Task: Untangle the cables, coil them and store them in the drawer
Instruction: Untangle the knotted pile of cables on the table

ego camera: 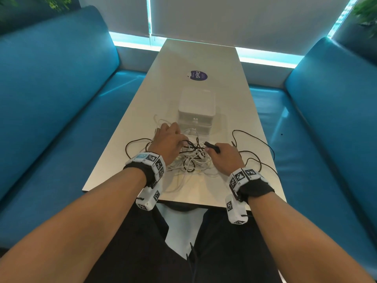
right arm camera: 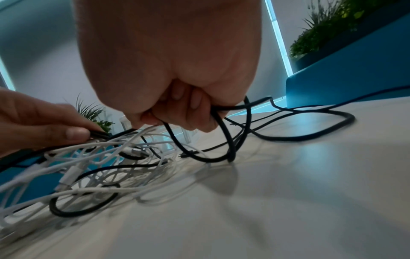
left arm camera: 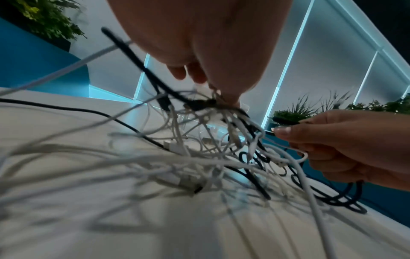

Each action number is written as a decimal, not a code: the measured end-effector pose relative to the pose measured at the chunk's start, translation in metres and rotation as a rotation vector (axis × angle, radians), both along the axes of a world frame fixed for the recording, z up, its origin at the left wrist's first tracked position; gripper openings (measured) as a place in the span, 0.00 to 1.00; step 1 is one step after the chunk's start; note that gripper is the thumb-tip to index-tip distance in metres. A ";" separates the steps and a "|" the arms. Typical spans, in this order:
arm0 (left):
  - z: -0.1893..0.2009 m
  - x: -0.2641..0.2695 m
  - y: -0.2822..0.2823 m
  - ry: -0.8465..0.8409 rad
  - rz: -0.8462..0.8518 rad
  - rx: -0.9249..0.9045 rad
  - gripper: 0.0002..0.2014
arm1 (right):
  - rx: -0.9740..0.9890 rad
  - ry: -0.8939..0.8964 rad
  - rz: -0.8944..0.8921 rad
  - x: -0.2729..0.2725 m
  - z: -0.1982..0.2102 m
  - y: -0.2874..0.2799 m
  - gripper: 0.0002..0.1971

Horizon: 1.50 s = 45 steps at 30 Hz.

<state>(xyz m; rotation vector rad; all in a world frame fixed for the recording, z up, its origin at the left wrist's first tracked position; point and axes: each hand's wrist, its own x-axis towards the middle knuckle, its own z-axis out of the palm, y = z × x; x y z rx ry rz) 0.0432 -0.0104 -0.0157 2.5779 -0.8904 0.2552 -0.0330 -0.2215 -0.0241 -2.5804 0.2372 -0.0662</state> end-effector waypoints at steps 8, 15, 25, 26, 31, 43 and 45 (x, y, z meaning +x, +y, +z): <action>0.005 -0.002 0.002 0.085 -0.044 0.155 0.07 | -0.003 0.008 0.005 -0.004 0.001 0.004 0.19; 0.013 -0.007 0.001 0.060 -0.026 0.288 0.05 | 0.007 0.019 0.014 -0.004 0.000 0.004 0.19; 0.012 0.002 -0.004 0.351 0.080 0.034 0.05 | -0.017 0.030 -0.003 -0.002 -0.002 0.004 0.21; 0.010 0.001 -0.003 0.344 0.086 0.022 0.06 | -0.023 0.025 -0.004 -0.002 -0.004 0.003 0.21; 0.003 0.002 -0.001 0.315 0.091 0.021 0.12 | -0.018 0.010 0.009 -0.001 -0.006 0.003 0.22; 0.012 0.007 0.005 0.187 0.044 0.132 0.12 | -0.003 -0.033 -0.049 -0.001 -0.004 -0.006 0.21; 0.015 0.006 0.005 0.165 0.085 0.105 0.17 | -0.015 -0.023 -0.052 0.000 -0.003 -0.008 0.21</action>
